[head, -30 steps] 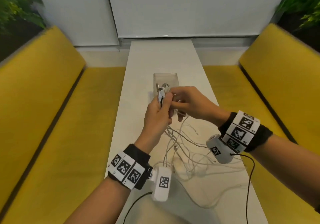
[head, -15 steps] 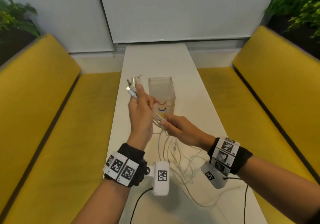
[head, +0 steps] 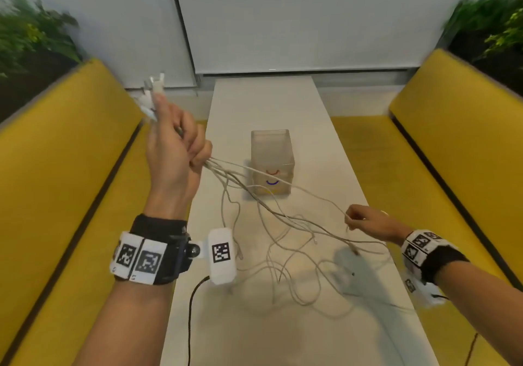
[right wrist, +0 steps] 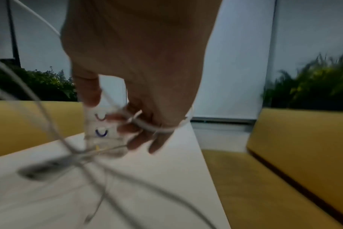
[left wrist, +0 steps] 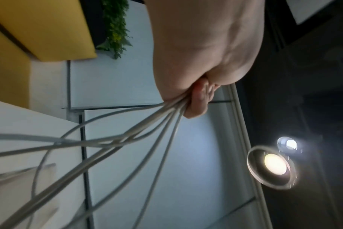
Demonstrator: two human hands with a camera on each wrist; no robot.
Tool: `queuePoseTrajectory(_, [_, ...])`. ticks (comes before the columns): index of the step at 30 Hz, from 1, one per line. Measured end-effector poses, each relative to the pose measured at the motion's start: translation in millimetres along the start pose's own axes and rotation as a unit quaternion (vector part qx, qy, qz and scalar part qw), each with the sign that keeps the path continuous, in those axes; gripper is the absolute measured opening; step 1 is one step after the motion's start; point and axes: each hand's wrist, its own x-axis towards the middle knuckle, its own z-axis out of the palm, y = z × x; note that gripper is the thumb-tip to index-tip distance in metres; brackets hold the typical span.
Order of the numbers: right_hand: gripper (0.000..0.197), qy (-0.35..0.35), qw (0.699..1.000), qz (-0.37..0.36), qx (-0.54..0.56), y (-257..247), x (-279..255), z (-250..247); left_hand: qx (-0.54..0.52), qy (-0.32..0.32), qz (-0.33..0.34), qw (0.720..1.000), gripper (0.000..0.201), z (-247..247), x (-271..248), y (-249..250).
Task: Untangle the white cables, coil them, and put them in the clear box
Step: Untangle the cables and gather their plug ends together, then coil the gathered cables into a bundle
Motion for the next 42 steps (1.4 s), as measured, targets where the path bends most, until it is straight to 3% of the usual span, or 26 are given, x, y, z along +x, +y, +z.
queuePoseTrajectory(1, [0.009,-0.019,1.000,0.005,0.018,-4.2,1.0,-5.1,0.010,-0.013,-0.017,1.000,0.048,2.5,-0.9,-6.0])
queuePoseTrajectory(3, [0.023,-0.046,0.997,0.019,0.055,-19.2,5.0,-16.3,0.013,-0.033,-0.052,0.998,0.046,6.1,-4.0,-21.7])
queuePoseTrajectory(5, [0.018,-0.093,0.994,0.022,0.054,-30.4,3.3,-26.1,-0.013,-0.036,-0.073,0.997,0.044,4.9,-3.8,-29.8])
queuePoseTrajectory(7, [0.028,-0.121,0.992,0.026,0.027,-36.1,-6.1,-29.2,-0.048,-0.027,-0.069,0.996,0.044,-3.3,1.2,-25.6])
queuePoseTrajectory(9, [0.045,-0.094,0.993,0.045,0.057,-30.6,-12.4,-25.5,-0.064,-0.006,-0.044,0.997,0.044,-15.7,10.1,-12.9])
queuePoseTrajectory(12, [0.055,-0.023,0.990,0.091,0.103,-4.1,-17.7,-17.4,-0.072,0.027,-0.013,0.997,0.046,-32.5,20.5,5.7])
queuePoseTrajectory(13, [0.070,0.005,0.989,0.118,0.087,6.9,-19.2,-14.4,-0.072,0.030,-0.005,0.997,0.046,-35.8,22.4,9.0])
queuePoseTrajectory(16, [0.143,0.048,0.987,0.148,-0.043,28.5,-22.5,-11.4,-0.076,0.017,0.004,0.997,0.045,-35.5,22.2,8.5])
queuePoseTrajectory(17, [0.152,0.051,0.982,0.158,-0.092,33.8,-22.6,-11.6,-0.076,0.014,0.005,0.997,0.045,-34.3,20.7,6.2])
queuePoseTrajectory(18, [0.151,0.051,0.977,0.168,-0.120,34.9,-24.1,-12.9,-0.078,0.012,0.006,0.997,0.045,-33.1,19.3,4.5])
queuePoseTrajectory(21, [0.118,0.052,0.971,0.187,-0.138,62.1,-18.6,-14.7,-0.084,0.017,0.011,0.996,0.045,-34.1,17.6,5.9])
queuePoseTrajectory(23, [0.117,0.025,0.971,0.193,-0.141,86.3,-15.0,-13.7,-0.097,0.018,0.015,0.995,0.042,-36.9,18.5,12.1])
queuePoseTrajectory(24, [0.107,0.024,0.971,0.193,-0.142,92.1,-14.5,-12.9,-0.106,0.016,0.017,0.994,0.039,-38.0,18.6,14.9])
queuePoseTrajectory(26, [0.075,0.043,0.972,0.191,-0.132,80.0,-14.9,-12.3,-0.116,0.009,0.018,0.993,0.033,-34.9,17.0,14.5])
queuePoseTrajectory(28, [0.060,0.072,0.977,0.157,-0.129,43.5,-12.1,-14.4,-0.111,0.004,0.007,0.994,0.030,-22.6,12.6,0.9])
queuePoseTrajectory(30, [0.053,0.107,0.987,0.076,-0.092,-11.0,-11.5,-15.1,-0.108,-0.004,-0.024,0.994,0.030,-1.8,5.7,-23.4])
queuePoseTrajectory(32, [0.067,0.060,0.996,-0.070,-0.006,-79.9,-17.2,-10.4,-0.103,-0.017,-0.074,0.992,0.035,23.8,-2.9,-52.1])
queuePoseTrajectory(34, [0.094,-0.043,0.974,-0.206,0.078,-153.2,-31.1,4.4,-0.084,-0.034,-0.116,0.989,0.043,47.2,-11.9,-75.8])
queuePoseTrajectory(36, [0.089,-0.049,0.949,-0.269,0.160,-195.0,-31.4,25.8,-0.061,-0.061,-0.127,0.988,0.044,62.9,-18.6,-86.9])
queuePoseTrajectory(39, [0.035,0.014,0.937,-0.239,0.255,-198.3,-23.7,40.0,-0.079,-0.084,-0.120,0.986,0.049,68.4,-18.4,-68.8])
queuePoseTrajectory(42, [0.045,0.049,0.972,-0.161,0.165,-153.6,-11.5,28.5,-0.123,-0.069,-0.091,0.986,0.048,56.6,-10.8,-24.1])
